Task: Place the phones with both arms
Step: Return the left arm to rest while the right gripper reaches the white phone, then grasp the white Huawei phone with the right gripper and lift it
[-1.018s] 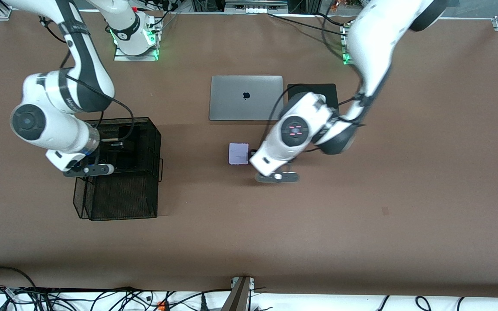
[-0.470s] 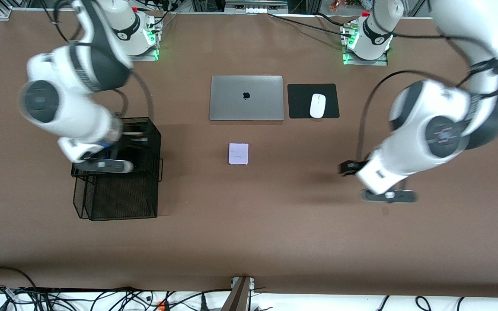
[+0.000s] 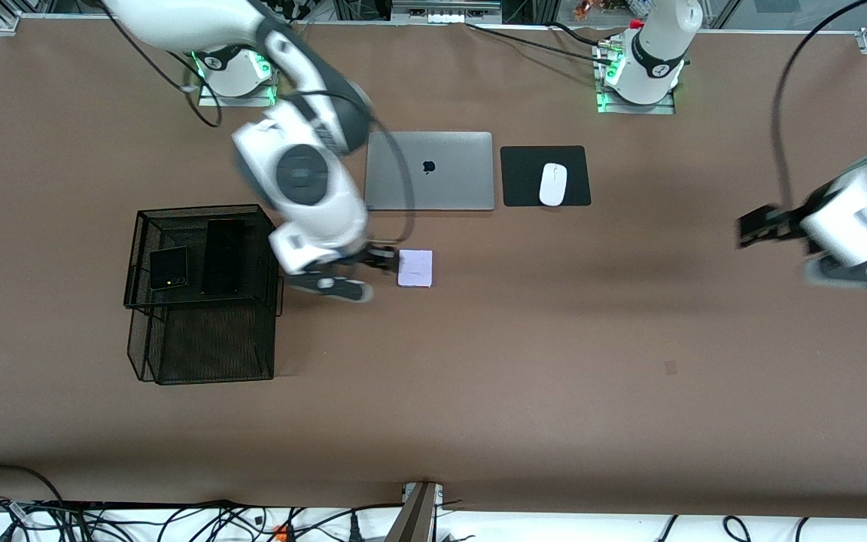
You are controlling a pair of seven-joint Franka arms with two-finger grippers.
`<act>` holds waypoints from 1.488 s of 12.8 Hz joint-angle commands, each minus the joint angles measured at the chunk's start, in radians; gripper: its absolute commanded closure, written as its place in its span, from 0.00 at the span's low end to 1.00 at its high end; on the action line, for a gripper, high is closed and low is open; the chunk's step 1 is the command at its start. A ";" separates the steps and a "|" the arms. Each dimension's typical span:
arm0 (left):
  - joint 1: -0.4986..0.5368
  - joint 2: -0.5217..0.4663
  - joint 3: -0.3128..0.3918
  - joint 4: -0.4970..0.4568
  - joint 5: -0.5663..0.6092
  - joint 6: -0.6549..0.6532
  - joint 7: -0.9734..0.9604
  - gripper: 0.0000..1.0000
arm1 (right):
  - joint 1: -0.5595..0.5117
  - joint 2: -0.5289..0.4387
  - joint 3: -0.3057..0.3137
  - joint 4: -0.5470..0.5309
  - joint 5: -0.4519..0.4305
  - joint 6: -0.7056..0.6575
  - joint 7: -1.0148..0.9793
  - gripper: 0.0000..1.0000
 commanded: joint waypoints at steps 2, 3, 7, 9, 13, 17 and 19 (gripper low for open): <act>-0.012 -0.134 0.088 -0.206 -0.029 0.155 0.139 0.00 | 0.099 0.170 0.004 0.061 -0.141 0.110 0.120 0.00; -0.012 -0.163 0.091 -0.273 -0.031 0.236 0.170 0.00 | 0.101 0.197 0.004 0.059 -0.172 0.129 0.122 0.00; 0.000 -0.136 0.085 -0.288 -0.016 0.249 0.131 0.00 | 0.099 0.239 0.003 0.049 -0.234 0.138 0.135 0.00; 0.000 -0.131 0.085 -0.275 -0.014 0.249 0.127 0.00 | 0.092 0.248 0.003 0.033 -0.232 0.140 0.132 0.00; 0.000 -0.133 0.082 -0.272 -0.016 0.244 0.133 0.00 | 0.093 0.287 0.003 0.030 -0.229 0.175 0.128 0.00; 0.002 -0.130 0.088 -0.272 -0.016 0.244 0.140 0.00 | 0.093 0.299 0.003 0.032 -0.267 0.175 0.120 0.56; 0.003 -0.119 0.088 -0.258 -0.016 0.249 0.140 0.00 | 0.086 0.275 0.009 0.042 -0.269 0.145 0.105 0.87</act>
